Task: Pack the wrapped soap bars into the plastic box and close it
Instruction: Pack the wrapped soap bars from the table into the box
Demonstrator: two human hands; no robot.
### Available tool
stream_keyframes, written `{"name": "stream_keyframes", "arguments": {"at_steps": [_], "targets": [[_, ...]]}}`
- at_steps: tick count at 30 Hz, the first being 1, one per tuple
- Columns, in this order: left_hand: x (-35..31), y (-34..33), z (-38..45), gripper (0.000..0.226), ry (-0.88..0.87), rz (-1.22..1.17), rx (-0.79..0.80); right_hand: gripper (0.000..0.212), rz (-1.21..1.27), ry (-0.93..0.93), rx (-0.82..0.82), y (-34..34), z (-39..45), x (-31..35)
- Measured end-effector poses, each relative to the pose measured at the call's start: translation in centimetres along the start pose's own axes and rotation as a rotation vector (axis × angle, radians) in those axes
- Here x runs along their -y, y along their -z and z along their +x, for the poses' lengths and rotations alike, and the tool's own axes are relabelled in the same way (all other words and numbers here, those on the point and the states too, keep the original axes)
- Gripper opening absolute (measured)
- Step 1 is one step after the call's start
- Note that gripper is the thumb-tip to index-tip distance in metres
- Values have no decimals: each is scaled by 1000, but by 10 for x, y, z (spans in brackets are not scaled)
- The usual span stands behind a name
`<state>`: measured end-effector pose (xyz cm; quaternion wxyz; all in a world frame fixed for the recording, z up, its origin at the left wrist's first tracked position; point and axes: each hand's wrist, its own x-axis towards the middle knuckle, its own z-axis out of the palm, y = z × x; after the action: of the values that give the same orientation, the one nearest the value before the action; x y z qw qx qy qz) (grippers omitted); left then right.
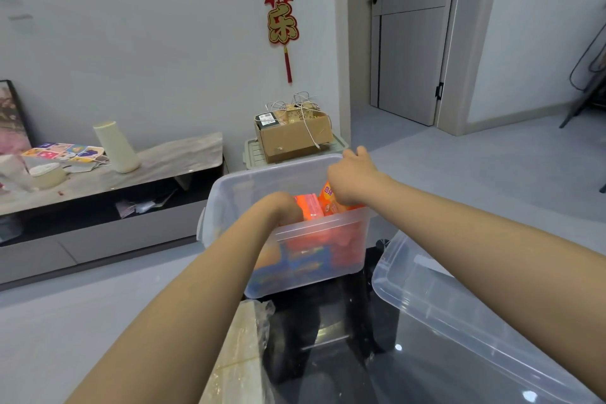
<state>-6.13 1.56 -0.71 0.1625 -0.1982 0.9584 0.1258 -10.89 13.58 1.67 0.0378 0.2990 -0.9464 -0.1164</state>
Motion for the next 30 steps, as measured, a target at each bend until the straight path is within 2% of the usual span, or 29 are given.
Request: {"name": "stream_keyframes", "arguments": {"at_steps": [3, 6, 9, 13, 18, 22, 24, 28, 30], "targets": [[0, 0, 0, 36, -21, -18, -17, 20, -75, 17, 96, 4, 2, -4], [3, -1, 3, 35, -14, -50, -33, 15, -75, 65, 181, 5, 3, -8], [3, -2, 2, 33, 8, -7, -51, 29, -43, 97, 190, -4, 1, -15], [9, 0, -1, 37, 40, 29, -54, 39, 41, 83, 283, -18, 5, -17], [22, -3, 1, 35, 23, -99, -58, 35, 205, 97, 189, -24, 7, -15], [22, -2, 2, 35, 8, -129, -49, 39, 209, 51, 241, -29, 14, -17], [24, -3, 1, 34, 6, -163, -52, 37, 218, 64, 216, -29, 14, -16], [22, -2, -9, 13, -34, -266, -217, 31, 412, 50, 3, -31, 2, -19], [19, -3, -24, 14, -85, -327, -341, 33, 501, 43, -112, -30, -10, -17]]}}
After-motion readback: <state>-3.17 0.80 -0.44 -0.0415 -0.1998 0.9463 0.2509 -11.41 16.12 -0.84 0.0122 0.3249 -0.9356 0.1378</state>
